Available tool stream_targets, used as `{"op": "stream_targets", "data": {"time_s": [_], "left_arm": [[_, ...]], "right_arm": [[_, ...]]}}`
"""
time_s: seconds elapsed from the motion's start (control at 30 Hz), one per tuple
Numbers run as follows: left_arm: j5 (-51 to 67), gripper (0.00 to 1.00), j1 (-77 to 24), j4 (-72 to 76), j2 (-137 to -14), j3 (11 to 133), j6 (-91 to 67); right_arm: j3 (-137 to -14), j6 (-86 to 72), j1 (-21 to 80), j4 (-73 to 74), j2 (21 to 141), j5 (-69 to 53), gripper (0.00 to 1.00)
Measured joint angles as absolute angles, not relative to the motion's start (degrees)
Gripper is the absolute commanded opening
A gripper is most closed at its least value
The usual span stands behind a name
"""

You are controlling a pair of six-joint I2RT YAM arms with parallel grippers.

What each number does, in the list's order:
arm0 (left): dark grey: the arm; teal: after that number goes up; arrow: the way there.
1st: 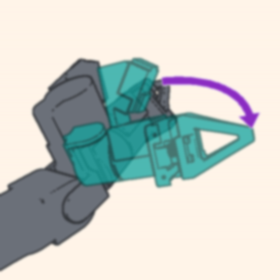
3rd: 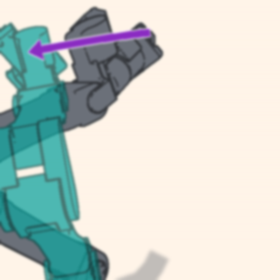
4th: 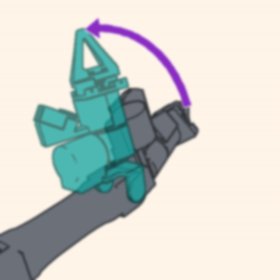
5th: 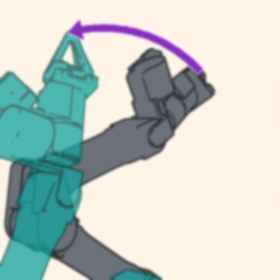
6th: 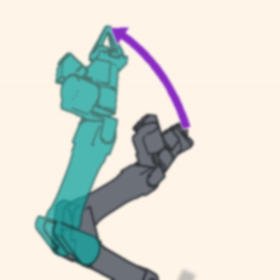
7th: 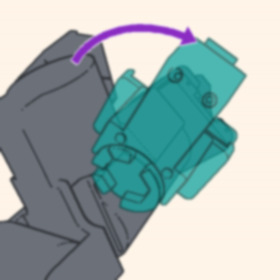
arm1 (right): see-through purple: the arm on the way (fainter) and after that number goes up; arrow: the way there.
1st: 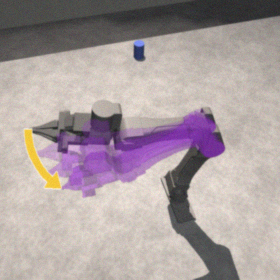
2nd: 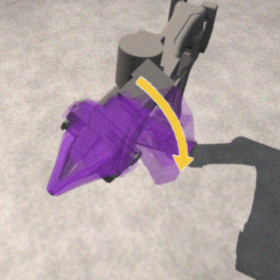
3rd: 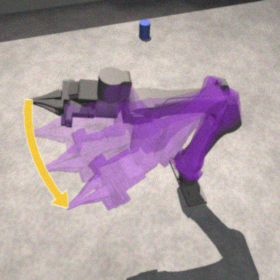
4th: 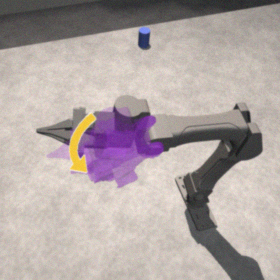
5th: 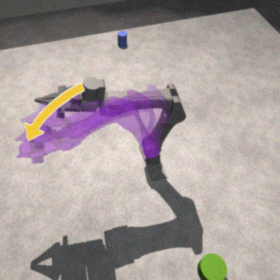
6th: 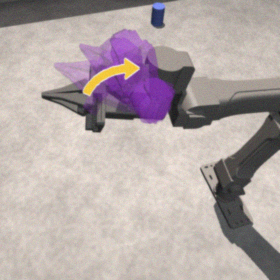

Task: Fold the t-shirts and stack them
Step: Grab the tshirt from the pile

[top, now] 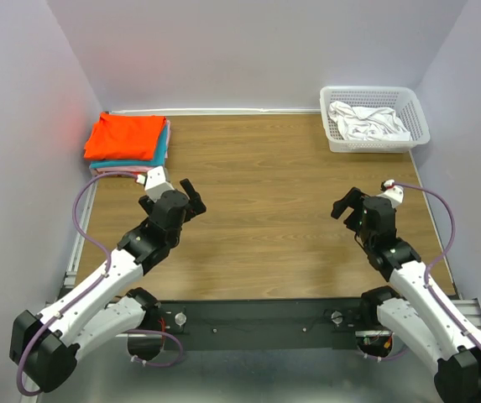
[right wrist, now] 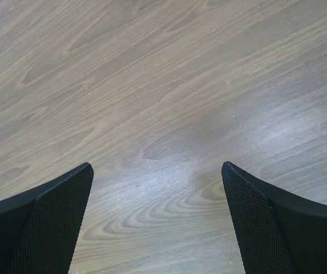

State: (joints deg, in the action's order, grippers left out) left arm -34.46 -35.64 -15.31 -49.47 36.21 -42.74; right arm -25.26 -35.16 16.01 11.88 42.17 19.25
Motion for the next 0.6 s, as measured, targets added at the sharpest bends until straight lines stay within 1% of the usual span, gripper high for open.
{"op": "stream_targets", "data": {"time_s": [0.17, 0.3, 0.6], "left_arm": [[-34.5, 0.98, -35.6, -15.1, -48.6, 35.7, -42.7], [-34.4, 0.98, -35.6, -14.9, -48.2, 35.7, -42.8], [-34.5, 0.98, -35.6, -14.3, -48.0, 35.5, -42.7]], "right_arm": [[-28.2, -35.6, 16.0, 12.5, 45.1, 19.9, 1.0], [-32.9, -35.3, 16.0, 12.7, 49.5, 20.6, 1.0], [-53.0, -31.2, 16.0, 11.7, 67.2, 26.3, 1.0]]}}
